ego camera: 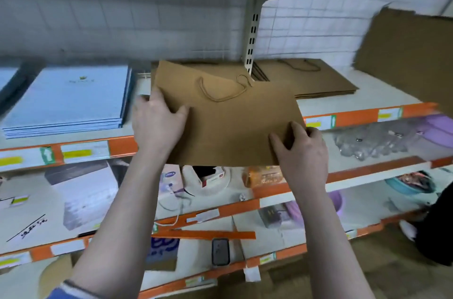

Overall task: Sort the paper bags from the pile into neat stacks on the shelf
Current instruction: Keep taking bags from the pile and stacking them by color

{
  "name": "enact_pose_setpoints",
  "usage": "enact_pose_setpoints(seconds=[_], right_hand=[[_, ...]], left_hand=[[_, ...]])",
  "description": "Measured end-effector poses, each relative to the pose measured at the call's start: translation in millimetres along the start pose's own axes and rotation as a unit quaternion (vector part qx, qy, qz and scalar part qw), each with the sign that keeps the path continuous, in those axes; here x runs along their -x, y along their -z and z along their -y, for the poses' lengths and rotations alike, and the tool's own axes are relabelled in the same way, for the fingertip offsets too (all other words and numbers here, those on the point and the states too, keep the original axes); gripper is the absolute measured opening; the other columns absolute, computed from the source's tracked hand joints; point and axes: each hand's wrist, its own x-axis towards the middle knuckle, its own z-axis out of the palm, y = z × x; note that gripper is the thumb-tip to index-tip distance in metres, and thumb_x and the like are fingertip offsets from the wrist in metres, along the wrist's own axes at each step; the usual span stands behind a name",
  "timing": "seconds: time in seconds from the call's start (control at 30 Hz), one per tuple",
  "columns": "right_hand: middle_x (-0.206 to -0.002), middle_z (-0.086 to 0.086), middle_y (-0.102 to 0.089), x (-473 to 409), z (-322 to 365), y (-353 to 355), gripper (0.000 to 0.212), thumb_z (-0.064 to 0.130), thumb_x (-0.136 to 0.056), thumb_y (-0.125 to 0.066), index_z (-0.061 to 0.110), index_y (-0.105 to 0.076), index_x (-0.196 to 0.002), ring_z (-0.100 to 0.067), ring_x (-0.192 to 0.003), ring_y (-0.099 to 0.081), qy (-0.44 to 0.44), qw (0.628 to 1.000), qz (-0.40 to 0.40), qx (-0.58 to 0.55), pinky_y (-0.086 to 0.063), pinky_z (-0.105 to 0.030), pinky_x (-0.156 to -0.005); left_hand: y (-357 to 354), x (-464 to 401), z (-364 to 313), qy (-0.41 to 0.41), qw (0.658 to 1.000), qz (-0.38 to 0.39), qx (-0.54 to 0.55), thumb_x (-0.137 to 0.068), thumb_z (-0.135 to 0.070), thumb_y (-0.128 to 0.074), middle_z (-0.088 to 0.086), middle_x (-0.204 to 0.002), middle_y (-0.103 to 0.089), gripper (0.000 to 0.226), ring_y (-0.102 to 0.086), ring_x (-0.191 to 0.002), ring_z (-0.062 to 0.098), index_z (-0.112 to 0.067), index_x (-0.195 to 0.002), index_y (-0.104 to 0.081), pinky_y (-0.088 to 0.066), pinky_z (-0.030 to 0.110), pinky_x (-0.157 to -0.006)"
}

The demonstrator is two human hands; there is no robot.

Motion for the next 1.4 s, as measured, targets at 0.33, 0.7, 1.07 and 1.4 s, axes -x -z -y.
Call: enact_pose_setpoints(seconds=[0.33, 0.7, 1.07, 1.4], right_hand=[[-0.120, -0.014, -0.049, -124.7, -65.4, -2.5, 0.051, 0.045, -0.091, -0.052, 0.014, -0.050, -0.132, -0.033, -0.111, -0.048, -0.039, 0.999, 0.032, -0.001, -0.041, -0.039, -0.090], [-0.131, -0.015, -0.047, -257.9, -159.8, 8.1, 0.054, 0.043, -0.090, -0.053, 0.015, -0.048, -0.135, -0.032, -0.121, -0.042, 0.028, 0.997, 0.074, 0.008, -0.034, -0.037, -0.101], [-0.128, -0.016, -0.047, -348.8, -222.8, -2.6, 0.052, 0.043, -0.091, -0.050, 0.015, -0.049, -0.135, -0.032, -0.118, -0.043, 0.057, 0.989, 0.133, -0.009, -0.037, -0.036, -0.096], [-0.122, -0.021, -0.053, -382.6, -235.7, -31.9, 0.046, 0.039, -0.093, -0.048, 0.006, -0.053, -0.124, -0.035, -0.114, -0.042, 0.072, 0.984, 0.151, 0.058, -0.033, -0.037, -0.095]], left_hand=[[-92.5, -46.6, -90.3, -0.018, 0.999, 0.046, 0.012, -0.084, -0.041, -0.063, 0.028, -0.120, -0.046, 0.060, -0.040, -0.117, 0.043, -0.001, -0.126, -0.048, -0.032, 0.043, -0.099], [-185.5, -36.7, -188.2, 0.042, 0.999, -0.004, -0.024, -0.083, -0.041, -0.064, 0.030, -0.125, -0.045, 0.066, -0.041, -0.117, 0.045, -0.003, -0.133, -0.045, -0.034, 0.042, -0.100], [-252.2, -37.3, -254.7, 0.070, 0.996, -0.003, -0.055, -0.085, -0.039, -0.061, 0.022, -0.115, -0.053, 0.050, -0.047, -0.109, 0.041, -0.003, -0.118, -0.055, -0.037, 0.039, -0.093], [-293.7, -66.2, -250.4, 0.070, 0.995, 0.033, -0.063, -0.086, -0.038, -0.059, 0.015, -0.114, -0.058, 0.041, -0.051, -0.109, 0.036, -0.007, -0.113, -0.056, -0.041, 0.038, -0.090]])
